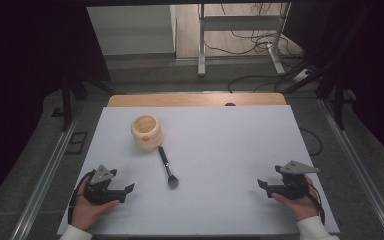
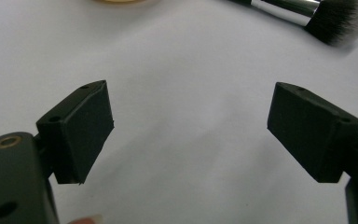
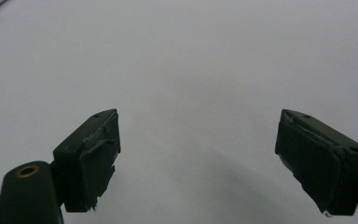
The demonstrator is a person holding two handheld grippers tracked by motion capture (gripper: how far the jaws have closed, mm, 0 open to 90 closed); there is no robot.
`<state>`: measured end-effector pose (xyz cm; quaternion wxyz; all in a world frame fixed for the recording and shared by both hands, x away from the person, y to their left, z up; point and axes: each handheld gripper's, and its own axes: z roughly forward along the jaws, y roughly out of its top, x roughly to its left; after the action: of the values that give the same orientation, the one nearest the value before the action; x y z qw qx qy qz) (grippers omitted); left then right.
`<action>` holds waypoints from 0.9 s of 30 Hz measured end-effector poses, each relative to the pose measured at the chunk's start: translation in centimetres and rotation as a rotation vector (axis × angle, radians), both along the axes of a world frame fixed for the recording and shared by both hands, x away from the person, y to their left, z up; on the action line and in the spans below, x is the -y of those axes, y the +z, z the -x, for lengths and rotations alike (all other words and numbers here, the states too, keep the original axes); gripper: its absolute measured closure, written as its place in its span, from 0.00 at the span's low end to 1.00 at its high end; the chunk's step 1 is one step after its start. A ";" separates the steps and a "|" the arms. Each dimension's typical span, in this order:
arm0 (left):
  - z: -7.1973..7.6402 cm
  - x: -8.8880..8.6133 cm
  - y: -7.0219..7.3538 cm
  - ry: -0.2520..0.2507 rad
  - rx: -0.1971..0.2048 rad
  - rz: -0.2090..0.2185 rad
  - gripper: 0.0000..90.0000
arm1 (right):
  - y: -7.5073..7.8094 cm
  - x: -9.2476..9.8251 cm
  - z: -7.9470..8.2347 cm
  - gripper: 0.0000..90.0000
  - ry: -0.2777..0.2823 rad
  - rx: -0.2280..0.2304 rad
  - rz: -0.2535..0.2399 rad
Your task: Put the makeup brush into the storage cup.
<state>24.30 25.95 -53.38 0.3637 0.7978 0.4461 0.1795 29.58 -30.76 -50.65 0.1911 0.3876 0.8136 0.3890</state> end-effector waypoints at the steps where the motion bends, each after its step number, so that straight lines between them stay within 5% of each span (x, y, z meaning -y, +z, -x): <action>1: 0.0 0.0 0.0 -0.001 -0.002 0.001 0.17 | 0.0 0.0 0.0 0.17 0.001 0.001 -0.001; 27: 0.3 0.7 0.2 -0.016 0.025 -0.030 0.16 | 0.2 -0.9 0.6 0.18 0.036 0.021 0.023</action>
<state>23.95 25.24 -53.15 0.3587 0.8043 0.4326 0.1931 28.96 -29.81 -50.48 0.1969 0.3669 0.8226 0.3872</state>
